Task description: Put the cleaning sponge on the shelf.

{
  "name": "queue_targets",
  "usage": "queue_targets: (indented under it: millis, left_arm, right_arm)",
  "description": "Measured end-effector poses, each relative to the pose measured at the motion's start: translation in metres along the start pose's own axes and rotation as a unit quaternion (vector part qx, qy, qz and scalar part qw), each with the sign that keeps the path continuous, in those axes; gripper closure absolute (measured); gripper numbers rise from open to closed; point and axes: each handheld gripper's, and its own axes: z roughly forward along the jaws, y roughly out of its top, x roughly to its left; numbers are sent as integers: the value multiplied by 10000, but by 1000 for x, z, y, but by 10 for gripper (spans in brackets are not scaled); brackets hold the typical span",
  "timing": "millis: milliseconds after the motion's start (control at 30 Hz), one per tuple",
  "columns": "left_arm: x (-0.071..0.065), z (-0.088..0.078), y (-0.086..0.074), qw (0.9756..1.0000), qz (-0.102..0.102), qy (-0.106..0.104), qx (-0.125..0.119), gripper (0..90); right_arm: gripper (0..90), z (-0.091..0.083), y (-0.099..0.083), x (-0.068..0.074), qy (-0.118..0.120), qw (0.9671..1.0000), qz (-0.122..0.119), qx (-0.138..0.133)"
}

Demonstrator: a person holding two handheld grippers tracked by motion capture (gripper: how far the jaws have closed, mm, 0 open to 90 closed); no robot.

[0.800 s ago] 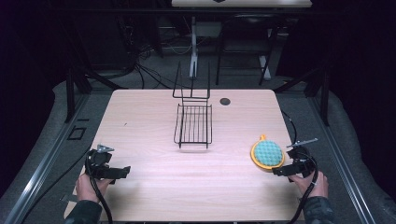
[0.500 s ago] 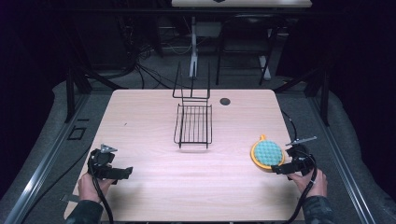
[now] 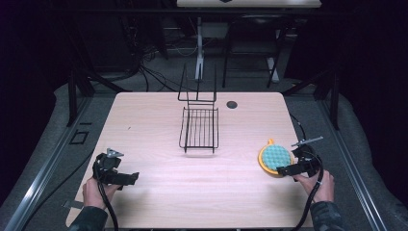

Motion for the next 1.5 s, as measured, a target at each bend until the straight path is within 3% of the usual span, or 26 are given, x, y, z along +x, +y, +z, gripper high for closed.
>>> queue_targets:
  millis: [200, 567, 900, 1100, 1500]
  left_arm:
    - [-2, 0, 1, 10000, 9, -13, 12, 3]
    - [-2, 0, -1, 10000, 9, -20, 44, 3]
    - [-1, 1, -3, 9999, -2, -72, 105, 3]
    - [-2, 2, -4, 9998, 9, -114, 131, 3]
    - [-2, 3, -5, 9998, 25, -107, 182, 4]
  right_arm:
    - [16, 4, 10, -1, 80, 9999, 92, -120]
    - [37, 18, 23, -7, 51, 9999, 154, -52]
    - [191, 30, 28, -16, 94, 9990, 445, -33]
    - [252, 34, 27, -16, 79, 9989, 440, 127]
    - [398, 36, 22, -18, 137, 9987, 485, 44]
